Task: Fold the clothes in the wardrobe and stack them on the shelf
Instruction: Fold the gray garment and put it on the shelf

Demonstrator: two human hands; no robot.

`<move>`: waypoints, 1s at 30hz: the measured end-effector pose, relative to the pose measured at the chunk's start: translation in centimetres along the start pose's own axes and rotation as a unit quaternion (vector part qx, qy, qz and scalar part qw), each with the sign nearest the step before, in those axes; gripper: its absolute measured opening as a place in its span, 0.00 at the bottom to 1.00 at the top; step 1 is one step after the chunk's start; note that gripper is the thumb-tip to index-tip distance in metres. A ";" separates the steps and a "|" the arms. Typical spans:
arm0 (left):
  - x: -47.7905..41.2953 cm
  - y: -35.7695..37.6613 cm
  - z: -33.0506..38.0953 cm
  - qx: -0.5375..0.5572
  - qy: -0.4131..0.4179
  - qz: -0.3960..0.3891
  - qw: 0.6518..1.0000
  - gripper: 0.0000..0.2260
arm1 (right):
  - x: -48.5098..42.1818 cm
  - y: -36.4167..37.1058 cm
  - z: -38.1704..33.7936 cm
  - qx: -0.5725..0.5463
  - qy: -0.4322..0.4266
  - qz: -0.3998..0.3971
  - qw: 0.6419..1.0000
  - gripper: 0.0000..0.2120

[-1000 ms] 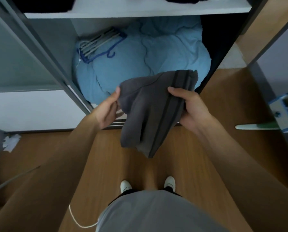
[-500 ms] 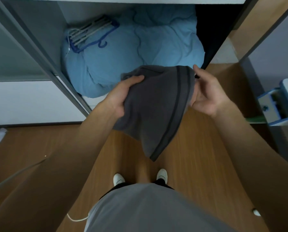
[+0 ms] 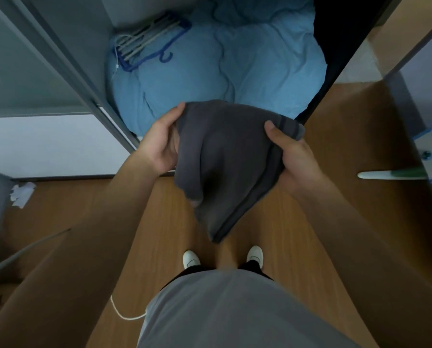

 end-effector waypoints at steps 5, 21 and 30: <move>0.9 -1.3 -5.1 -0.026 -0.077 -0.048 0.996 0.33 | 0.4 1.6 0.2 -0.022 0.071 0.014 0.997 0.15; -0.4 4.4 -1.0 -0.018 0.017 0.031 0.999 0.11 | -0.2 0.3 -0.5 0.127 0.026 -0.036 0.991 0.16; -0.5 -0.8 0.5 -0.105 0.059 0.057 0.991 0.14 | 0.1 5.0 1.2 0.013 0.091 0.001 0.996 0.18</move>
Point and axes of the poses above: each hand's wrist, its own x-axis away from the middle knuckle, its own y-axis out of the palm, z = x × y, the point moved 6 cm from there along -x, towards the middle knuckle, and after that the axes turned 10 degrees about z, right-handed, at the moved point
